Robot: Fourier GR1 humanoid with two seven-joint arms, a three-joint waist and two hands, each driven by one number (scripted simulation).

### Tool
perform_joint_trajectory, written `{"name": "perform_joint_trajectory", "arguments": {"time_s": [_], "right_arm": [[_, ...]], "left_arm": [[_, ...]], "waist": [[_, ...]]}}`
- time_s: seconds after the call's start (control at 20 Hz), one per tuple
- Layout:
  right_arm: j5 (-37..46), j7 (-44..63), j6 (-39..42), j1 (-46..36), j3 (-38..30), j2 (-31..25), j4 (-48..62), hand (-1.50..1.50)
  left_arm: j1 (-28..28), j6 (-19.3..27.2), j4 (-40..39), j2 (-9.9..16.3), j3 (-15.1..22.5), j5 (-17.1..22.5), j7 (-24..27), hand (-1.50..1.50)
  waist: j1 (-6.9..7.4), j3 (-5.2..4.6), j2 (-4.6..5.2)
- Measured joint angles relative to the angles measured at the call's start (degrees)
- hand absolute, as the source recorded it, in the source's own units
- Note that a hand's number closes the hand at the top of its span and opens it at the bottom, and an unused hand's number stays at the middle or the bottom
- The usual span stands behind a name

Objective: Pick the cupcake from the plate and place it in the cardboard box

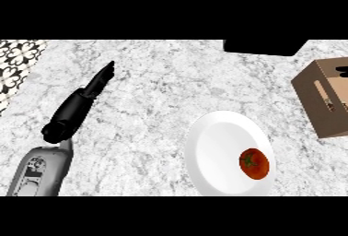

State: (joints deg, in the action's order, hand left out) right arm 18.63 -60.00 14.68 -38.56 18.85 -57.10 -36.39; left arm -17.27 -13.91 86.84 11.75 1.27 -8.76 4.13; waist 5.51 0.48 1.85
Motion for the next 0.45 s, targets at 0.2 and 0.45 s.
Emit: {"name": "perform_joint_trajectory", "arguments": {"time_s": [0.2, 0.45], "right_arm": [[-9.20, 4.00, 5.41, 0.34, -2.57, 3.10, 2.34, -1.50], [-19.05, 10.48, 12.42, -1.45, -6.23, 4.84, 6.25, -1.50]], "left_arm": [[0.04, -0.03, 0.11, 0.13, -0.14, 0.04, 0.06, 0.00], [0.21, -0.25, 0.05, 0.22, -0.14, 0.12, 0.49, 0.00]], "waist": [[-0.20, -0.22, 0.05], [0.36, -0.09, 0.41]]}}
